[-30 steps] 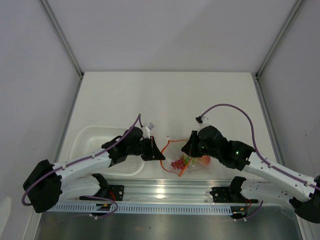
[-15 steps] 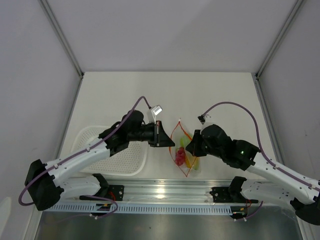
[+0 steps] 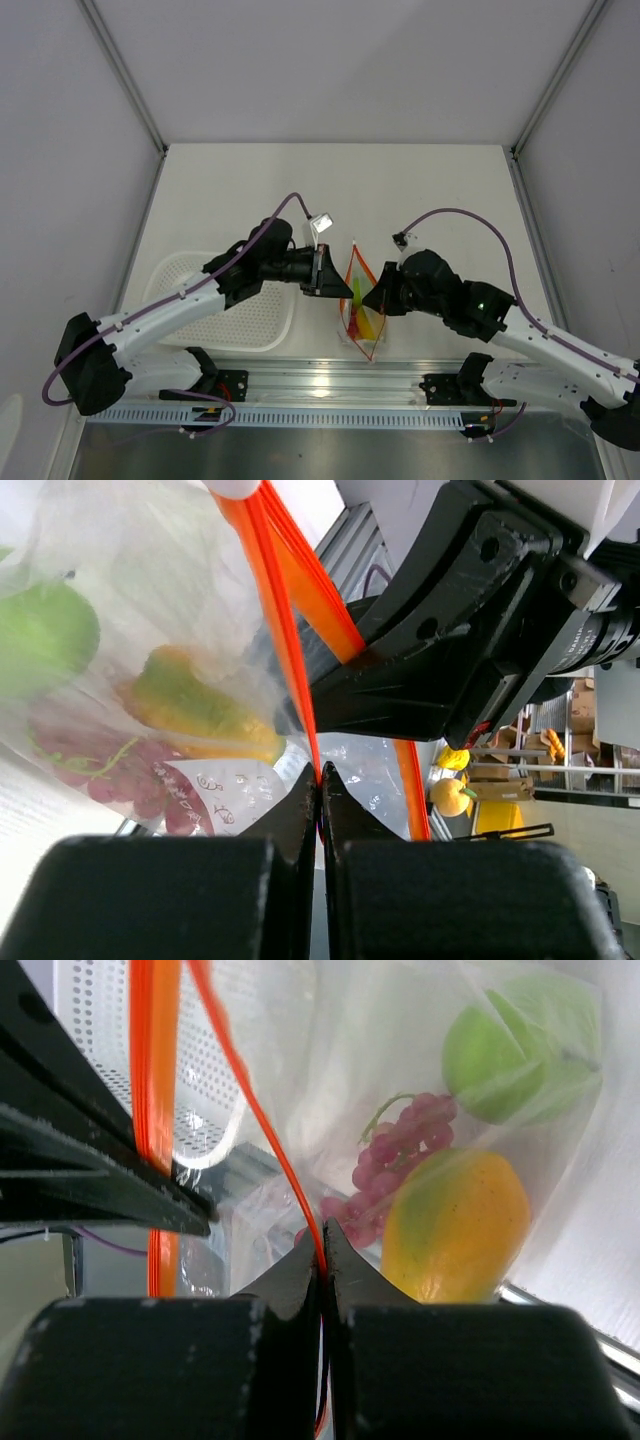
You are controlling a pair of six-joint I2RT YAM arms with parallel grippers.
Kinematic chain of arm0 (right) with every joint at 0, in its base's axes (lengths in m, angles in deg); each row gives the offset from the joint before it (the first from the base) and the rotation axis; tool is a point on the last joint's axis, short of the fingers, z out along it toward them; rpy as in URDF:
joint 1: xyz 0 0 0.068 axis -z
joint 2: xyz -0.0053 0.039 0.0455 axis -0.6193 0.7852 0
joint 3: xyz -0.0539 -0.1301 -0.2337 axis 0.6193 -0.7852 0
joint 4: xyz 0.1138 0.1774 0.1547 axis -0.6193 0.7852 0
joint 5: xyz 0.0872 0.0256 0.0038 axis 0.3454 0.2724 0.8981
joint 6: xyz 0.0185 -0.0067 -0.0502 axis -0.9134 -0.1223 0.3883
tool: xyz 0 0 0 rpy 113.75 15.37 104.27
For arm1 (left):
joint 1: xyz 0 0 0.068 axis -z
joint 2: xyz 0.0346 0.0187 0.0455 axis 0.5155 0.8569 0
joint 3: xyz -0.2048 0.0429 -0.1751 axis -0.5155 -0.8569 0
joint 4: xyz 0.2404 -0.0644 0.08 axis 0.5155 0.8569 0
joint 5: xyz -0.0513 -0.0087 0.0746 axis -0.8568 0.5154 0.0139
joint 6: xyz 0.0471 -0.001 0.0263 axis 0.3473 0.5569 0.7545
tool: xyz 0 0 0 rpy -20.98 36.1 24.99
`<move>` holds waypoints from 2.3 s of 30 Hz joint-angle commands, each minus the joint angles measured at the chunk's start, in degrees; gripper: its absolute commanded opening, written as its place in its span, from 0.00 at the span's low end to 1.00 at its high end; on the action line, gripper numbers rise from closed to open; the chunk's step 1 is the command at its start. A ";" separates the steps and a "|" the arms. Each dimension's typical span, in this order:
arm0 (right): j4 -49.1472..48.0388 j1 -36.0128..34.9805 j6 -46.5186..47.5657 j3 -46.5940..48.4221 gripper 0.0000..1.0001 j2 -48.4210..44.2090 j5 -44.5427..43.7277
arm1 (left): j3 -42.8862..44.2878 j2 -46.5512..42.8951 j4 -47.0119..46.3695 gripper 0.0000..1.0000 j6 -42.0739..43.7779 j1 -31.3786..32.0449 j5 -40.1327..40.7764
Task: Place the food in the zip-top bag and seal the zipper
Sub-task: Adjust the zipper food storage bag at the center of the board.
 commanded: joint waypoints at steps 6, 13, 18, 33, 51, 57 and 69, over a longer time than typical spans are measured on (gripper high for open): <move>-7.50 -0.24 -7.76 -1.46 0.00 3.24 -2.13 | -3.22 -2.22 -5.22 0.01 -3.50 0.74 0.38; -7.50 -0.33 -10.57 -1.90 0.00 0.78 -5.99 | -3.92 -4.42 -4.34 0.30 -3.77 0.92 1.70; -7.58 -0.24 -12.33 -2.34 0.00 -0.19 -8.63 | -4.27 -5.13 -3.64 0.55 -3.51 1.45 1.87; -4.07 -2.00 -25.34 -0.24 0.00 3.59 -18.48 | 4.86 -3.11 6.72 0.81 1.41 10.67 13.11; -3.90 -4.37 -18.85 -1.02 0.10 1.92 -17.42 | 7.34 -0.55 15.70 0.64 -0.07 14.10 25.59; -2.66 -4.11 -14.20 -1.29 0.11 -0.36 -16.73 | 6.98 -0.21 16.84 0.34 0.18 14.10 27.09; 3.21 2.74 6.02 9.95 0.47 5.60 -8.29 | 9.53 0.06 20.10 0.01 2.82 14.10 28.94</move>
